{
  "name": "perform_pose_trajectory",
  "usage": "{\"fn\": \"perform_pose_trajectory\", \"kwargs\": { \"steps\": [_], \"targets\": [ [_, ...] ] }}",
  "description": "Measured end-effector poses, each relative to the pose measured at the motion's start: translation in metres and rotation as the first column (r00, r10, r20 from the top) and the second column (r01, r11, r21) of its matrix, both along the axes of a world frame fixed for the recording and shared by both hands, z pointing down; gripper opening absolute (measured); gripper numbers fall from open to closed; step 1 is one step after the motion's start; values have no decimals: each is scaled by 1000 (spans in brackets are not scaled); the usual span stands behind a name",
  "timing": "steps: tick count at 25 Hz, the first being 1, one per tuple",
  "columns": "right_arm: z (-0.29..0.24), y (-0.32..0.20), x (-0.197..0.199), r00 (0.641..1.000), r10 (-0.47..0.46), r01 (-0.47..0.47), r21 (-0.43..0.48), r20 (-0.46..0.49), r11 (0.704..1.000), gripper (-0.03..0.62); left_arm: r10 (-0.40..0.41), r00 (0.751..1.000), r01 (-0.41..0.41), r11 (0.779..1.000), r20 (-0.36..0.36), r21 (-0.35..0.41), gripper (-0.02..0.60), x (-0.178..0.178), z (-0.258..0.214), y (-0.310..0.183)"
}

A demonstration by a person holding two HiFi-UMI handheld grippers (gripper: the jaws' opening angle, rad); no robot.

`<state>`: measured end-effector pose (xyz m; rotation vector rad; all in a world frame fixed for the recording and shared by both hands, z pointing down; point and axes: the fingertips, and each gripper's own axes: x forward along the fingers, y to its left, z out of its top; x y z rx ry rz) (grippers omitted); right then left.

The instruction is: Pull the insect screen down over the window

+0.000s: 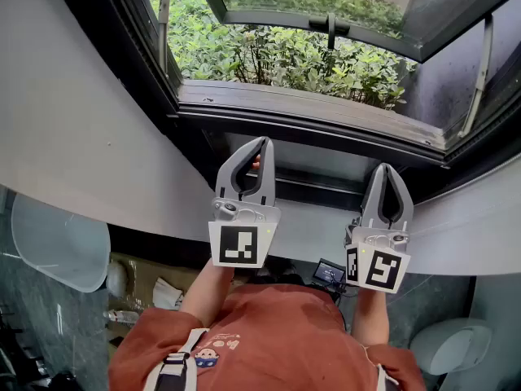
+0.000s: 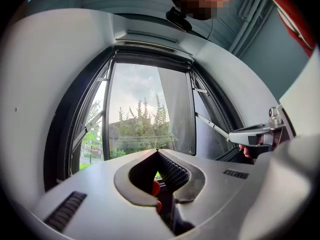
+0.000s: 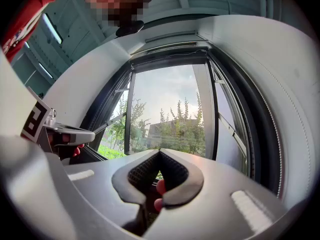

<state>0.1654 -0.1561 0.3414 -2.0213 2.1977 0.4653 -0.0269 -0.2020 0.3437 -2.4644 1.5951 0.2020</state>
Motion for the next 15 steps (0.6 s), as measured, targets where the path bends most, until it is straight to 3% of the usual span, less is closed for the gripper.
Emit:
{"fn": "perform_pose_trajectory", "kwargs": {
  "steps": [9, 15],
  "targets": [
    [-4, 0, 3, 1000, 2, -2, 15, -5, 1000, 11, 5, 1000, -6, 1000, 20, 18, 5, 6, -4, 2],
    [-21, -1, 4, 1000, 26, -25, 72, -7, 997, 9, -16, 999, 16, 1000, 32, 3, 5, 3, -11, -6]
  ]
}}
